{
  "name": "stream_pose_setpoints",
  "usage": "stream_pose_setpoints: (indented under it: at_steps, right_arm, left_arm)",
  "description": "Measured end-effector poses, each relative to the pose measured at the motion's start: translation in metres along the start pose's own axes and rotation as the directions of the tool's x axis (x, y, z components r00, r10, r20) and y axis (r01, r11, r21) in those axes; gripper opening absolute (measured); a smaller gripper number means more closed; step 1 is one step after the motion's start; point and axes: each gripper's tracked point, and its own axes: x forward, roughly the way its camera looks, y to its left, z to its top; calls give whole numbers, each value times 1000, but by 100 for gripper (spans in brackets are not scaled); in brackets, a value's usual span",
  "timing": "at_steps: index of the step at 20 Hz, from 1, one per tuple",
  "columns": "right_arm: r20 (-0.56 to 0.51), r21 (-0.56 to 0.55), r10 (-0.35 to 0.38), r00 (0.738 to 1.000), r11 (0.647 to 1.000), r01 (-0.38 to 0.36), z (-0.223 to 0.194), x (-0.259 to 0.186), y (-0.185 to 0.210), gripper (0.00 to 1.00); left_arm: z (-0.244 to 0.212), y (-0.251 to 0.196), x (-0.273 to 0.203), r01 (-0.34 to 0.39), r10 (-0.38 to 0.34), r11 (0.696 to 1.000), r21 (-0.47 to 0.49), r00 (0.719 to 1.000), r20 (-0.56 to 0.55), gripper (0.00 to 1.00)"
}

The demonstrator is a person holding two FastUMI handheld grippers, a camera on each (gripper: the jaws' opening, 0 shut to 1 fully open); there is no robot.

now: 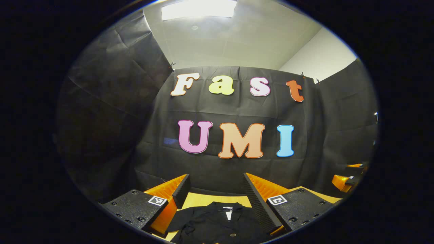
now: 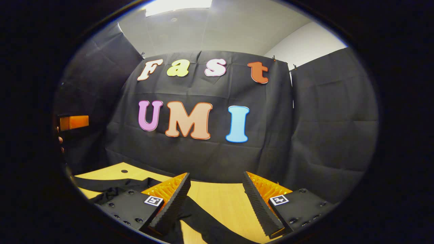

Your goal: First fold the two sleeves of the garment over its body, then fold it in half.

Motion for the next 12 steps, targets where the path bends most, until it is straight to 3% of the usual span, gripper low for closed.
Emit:
stream_pose_setpoints:
  at_steps: [7,12]
  right_arm:
    - [-181,-13,-46,982,999,45,-79,5,-57,99]
    - [-331,-31,-32,943,999,23,-143,-4,-86,98]
  left_arm:
    - [-6,-28,2,1,-1,1000,0,1000,-12,92]
    - [-16,-56,8,8,-8,1000,-5,1000,-25,92]
